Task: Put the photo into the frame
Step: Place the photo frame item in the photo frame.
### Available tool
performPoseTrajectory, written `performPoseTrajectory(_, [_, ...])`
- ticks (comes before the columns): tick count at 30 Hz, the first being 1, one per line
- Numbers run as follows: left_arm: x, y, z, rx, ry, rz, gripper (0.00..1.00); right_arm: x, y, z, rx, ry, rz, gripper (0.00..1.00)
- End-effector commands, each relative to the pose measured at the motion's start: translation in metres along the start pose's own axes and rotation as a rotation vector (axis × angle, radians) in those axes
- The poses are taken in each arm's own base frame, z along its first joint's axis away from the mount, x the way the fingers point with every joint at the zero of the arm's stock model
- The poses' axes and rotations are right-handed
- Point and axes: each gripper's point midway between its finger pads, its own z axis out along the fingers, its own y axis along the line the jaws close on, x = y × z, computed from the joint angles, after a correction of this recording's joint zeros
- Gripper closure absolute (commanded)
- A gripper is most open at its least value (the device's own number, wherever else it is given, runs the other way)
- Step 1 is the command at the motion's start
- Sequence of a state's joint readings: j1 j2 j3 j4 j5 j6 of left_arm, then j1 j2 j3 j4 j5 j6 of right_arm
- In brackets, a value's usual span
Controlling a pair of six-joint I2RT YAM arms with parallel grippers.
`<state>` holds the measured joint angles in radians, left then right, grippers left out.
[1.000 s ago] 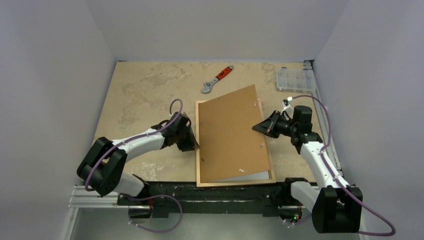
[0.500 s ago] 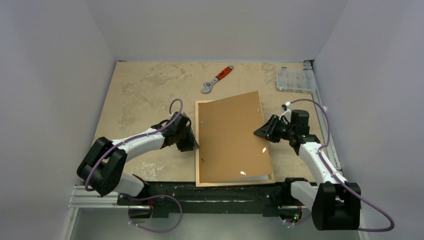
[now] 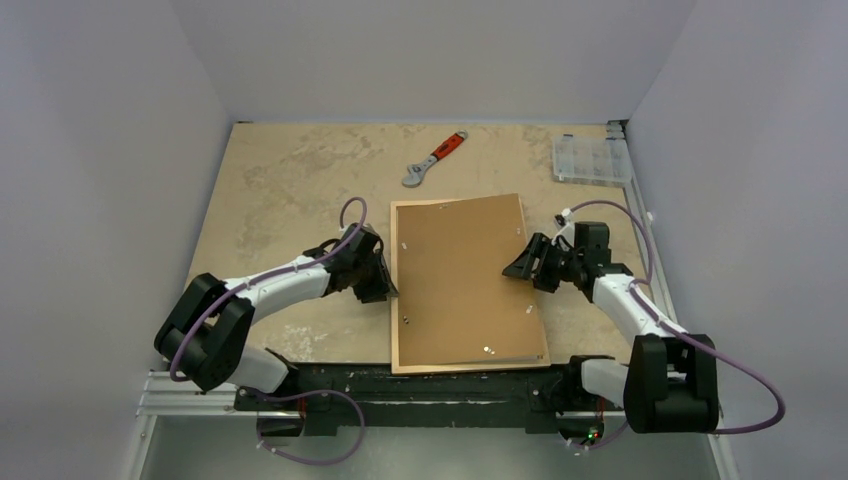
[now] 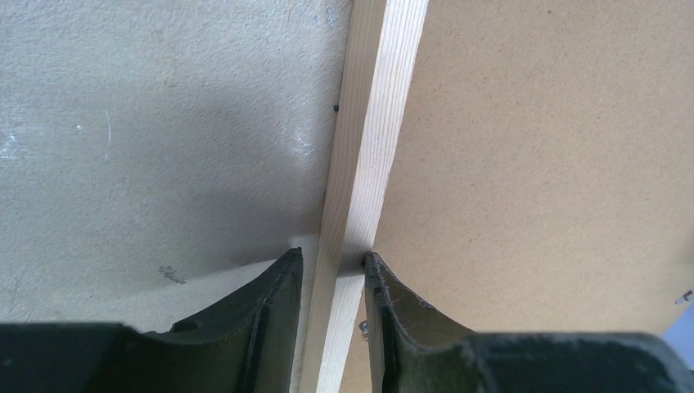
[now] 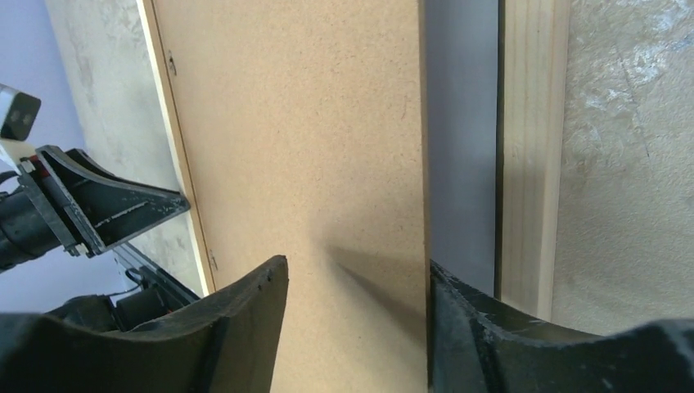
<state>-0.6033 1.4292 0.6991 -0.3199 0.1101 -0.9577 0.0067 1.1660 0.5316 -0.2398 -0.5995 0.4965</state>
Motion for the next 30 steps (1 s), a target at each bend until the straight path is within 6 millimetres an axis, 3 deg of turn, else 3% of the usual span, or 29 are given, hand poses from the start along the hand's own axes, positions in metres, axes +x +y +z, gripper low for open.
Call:
performPoseTrajectory(1, [-0.002,0.004,0.003,-0.037,-0.008,0.024,0.68,-0.008,0.008,-0.001,-0.025,-0.012,-0.072,0.41])
performPoseTrajectory(19, [0.001,0.007,0.006,-0.065,0.011,0.034,0.68,0.0,0.015,0.012,0.092,0.056,-0.198,0.37])
performPoseTrajectory(26, [-0.001,0.01,0.004,-0.087,0.005,0.042,0.67,-0.007,0.012,0.005,0.169,0.018,-0.237,0.15])
performPoseTrajectory(30, [-0.001,0.012,0.001,-0.104,0.003,0.048,0.67,-0.007,0.006,0.005,0.22,0.025,-0.248,0.07])
